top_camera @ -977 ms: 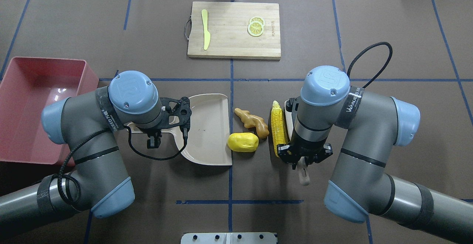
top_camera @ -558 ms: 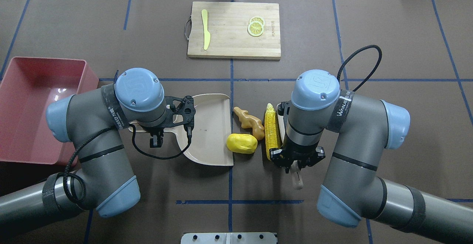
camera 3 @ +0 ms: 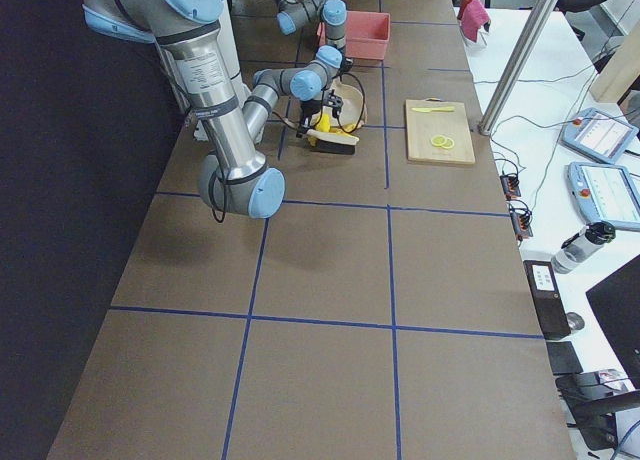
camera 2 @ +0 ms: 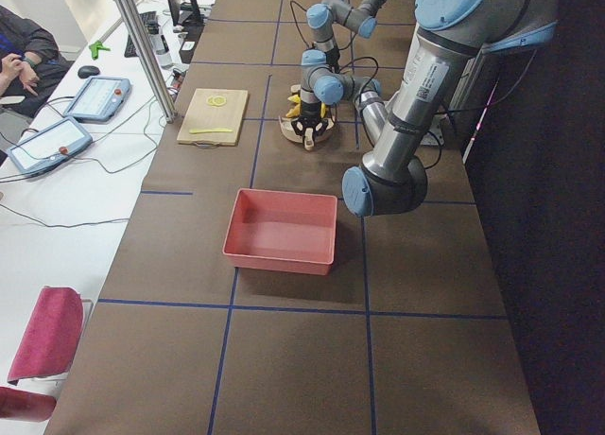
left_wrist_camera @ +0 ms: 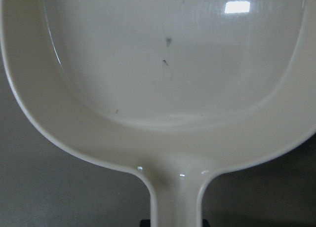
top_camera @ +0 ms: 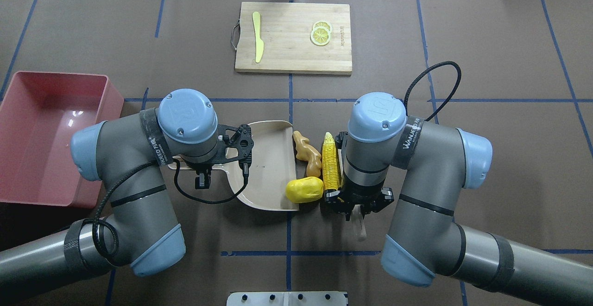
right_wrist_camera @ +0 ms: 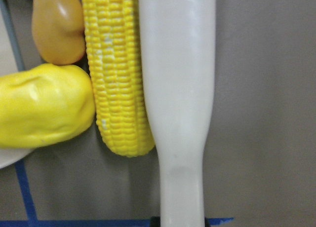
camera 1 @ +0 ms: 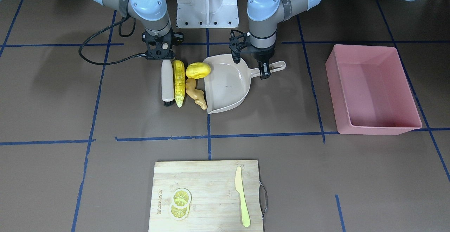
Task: Sweep and dump trash into bin
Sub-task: 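Sweep the corn, potato and ginger into the dustpan with the right gripper's brush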
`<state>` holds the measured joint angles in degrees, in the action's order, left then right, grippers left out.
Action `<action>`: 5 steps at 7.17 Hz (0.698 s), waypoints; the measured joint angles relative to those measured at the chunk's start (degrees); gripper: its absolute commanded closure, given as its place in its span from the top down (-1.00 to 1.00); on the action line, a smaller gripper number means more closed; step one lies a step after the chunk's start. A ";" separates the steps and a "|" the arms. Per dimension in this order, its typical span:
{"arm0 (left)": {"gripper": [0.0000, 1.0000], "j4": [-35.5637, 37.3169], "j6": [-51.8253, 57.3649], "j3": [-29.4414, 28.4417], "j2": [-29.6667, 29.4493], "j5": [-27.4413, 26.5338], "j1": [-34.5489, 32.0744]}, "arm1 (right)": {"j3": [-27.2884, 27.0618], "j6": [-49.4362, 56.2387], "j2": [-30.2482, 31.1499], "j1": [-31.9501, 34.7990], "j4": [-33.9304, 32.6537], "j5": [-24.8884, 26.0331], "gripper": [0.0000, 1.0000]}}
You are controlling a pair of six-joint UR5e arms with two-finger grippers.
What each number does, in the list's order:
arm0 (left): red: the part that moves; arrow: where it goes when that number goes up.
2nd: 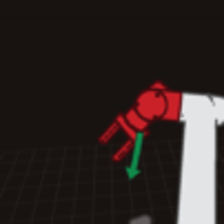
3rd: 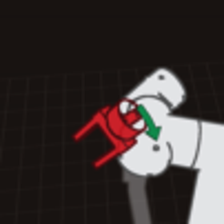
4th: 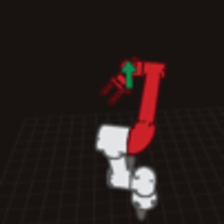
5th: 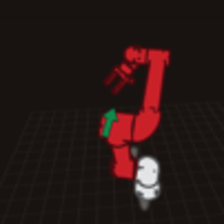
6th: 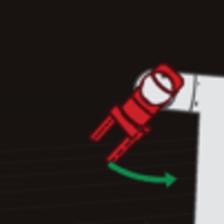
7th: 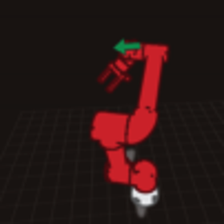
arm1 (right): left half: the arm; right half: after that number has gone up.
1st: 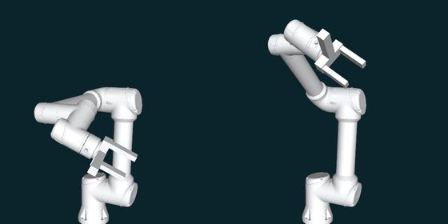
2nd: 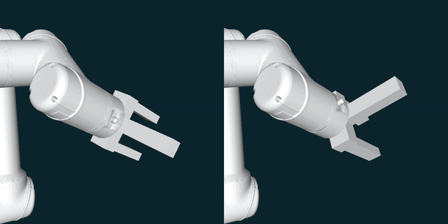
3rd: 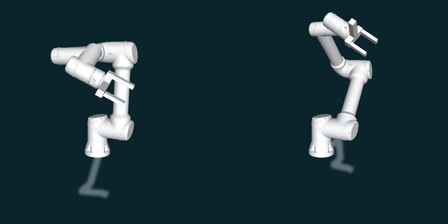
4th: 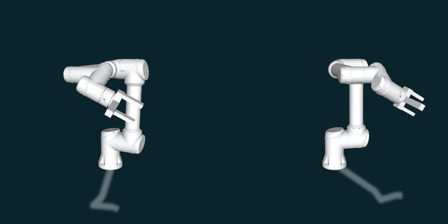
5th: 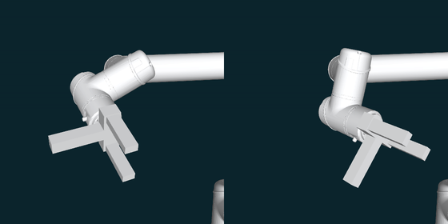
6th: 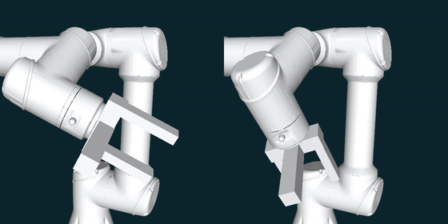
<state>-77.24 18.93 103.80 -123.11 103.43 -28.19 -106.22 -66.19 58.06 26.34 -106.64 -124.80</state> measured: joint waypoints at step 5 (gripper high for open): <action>-1.00 -0.06 -0.36 -2.17 -1.40 -2.00 0.95 | 6.39 -5.05 -7.89 -1.55 3.66 0.02 -1.00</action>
<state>-77.31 18.57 101.64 -124.50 101.44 -27.24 -99.83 -71.24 50.17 24.79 -102.99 -124.79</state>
